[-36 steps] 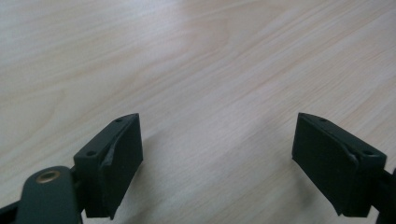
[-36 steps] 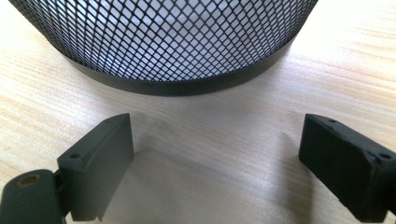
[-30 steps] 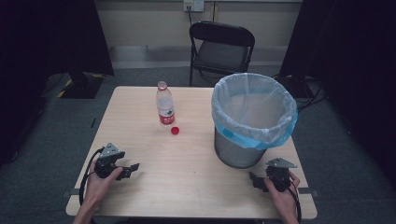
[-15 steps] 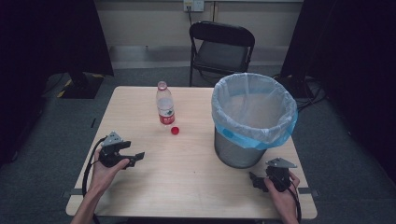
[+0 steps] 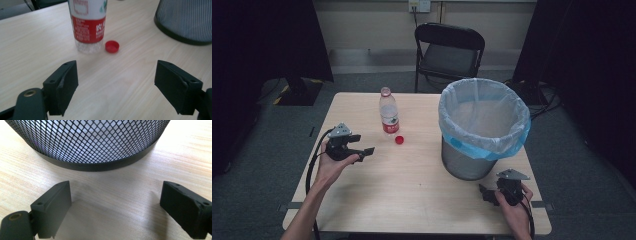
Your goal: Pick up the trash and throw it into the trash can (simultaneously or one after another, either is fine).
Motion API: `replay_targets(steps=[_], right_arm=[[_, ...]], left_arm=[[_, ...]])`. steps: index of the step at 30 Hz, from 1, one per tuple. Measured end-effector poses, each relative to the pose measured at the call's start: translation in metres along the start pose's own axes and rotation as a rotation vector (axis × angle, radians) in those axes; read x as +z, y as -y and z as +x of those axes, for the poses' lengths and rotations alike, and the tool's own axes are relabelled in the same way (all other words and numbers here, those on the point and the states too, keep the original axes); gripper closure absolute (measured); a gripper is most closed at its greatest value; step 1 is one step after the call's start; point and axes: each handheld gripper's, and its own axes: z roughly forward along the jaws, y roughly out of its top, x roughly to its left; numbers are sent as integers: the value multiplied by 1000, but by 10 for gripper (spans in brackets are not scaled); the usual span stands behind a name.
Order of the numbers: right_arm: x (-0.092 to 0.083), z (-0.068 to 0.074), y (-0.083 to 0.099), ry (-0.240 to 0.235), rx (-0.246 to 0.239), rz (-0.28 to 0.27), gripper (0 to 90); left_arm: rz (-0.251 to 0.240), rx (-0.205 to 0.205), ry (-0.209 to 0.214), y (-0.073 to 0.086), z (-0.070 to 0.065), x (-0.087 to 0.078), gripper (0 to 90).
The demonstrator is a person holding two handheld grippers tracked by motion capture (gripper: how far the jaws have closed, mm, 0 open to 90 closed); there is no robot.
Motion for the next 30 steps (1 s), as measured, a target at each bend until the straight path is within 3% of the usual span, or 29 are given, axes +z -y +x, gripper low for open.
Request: replay_targets(steps=[4,10,12,16,18,19,22,24,28,30], right_arm=[[0,0,0,0,0,0,94],[0,0,0,0,0,0,94],[0,0,0,0,0,0,94],[0,0,0,0,0,0,94],[0,0,0,0,0,0,94],[0,0,0,0,0,0,94],[0,0,0,0,0,0,94],[0,0,0,0,0,0,94],[0,0,0,0,0,0,94],[0,0,0,0,0,0,94]], left_arm=[[2,15,-5,-10,7,5,171],[-8,23,25,-28,18,22,162],[-19,32,15,-31,20,28,163],[-5,15,39,-35,25,38,159],[-20,18,22,-36,27,44,158],[0,5,40,-38,31,51,156],[5,10,33,-40,34,57,157],[-26,15,32,-41,36,61,158],[10,13,39,-45,41,75,157],[-33,10,33,-46,43,81,158]])
